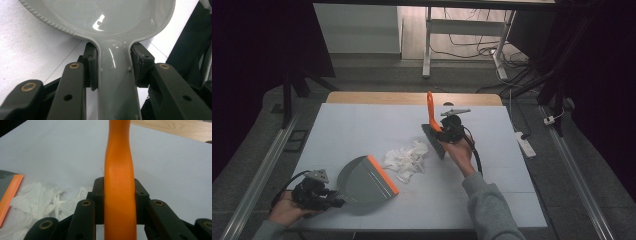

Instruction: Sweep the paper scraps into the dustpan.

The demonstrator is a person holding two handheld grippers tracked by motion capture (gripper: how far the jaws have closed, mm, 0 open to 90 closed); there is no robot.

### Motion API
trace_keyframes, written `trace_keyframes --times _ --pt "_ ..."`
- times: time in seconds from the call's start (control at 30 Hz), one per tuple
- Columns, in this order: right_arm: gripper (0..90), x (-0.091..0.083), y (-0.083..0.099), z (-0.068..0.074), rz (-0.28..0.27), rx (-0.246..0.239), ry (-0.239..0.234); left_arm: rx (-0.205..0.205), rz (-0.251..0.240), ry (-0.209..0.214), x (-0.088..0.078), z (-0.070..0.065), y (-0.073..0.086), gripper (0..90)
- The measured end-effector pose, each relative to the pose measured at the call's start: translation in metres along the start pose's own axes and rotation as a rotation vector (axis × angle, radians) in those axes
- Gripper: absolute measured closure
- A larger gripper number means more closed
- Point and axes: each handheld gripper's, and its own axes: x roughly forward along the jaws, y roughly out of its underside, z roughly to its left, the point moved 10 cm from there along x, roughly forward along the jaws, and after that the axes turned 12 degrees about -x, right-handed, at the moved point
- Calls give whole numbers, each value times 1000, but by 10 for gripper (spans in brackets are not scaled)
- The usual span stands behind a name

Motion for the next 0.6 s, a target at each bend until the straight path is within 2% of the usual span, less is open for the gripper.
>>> trace_keyframes --times 0.2,0.37,0.6 --pt "699 6 -2 5 28 -17 5 3 9 3 3 -1 -2 620" --pt "699 12 -5 14 36 -34 -12 -12 5 4 2 0 -1 619" --pt "699 19 -7 27 42 -47 -38 -11 7 8 3 1 -1 620"
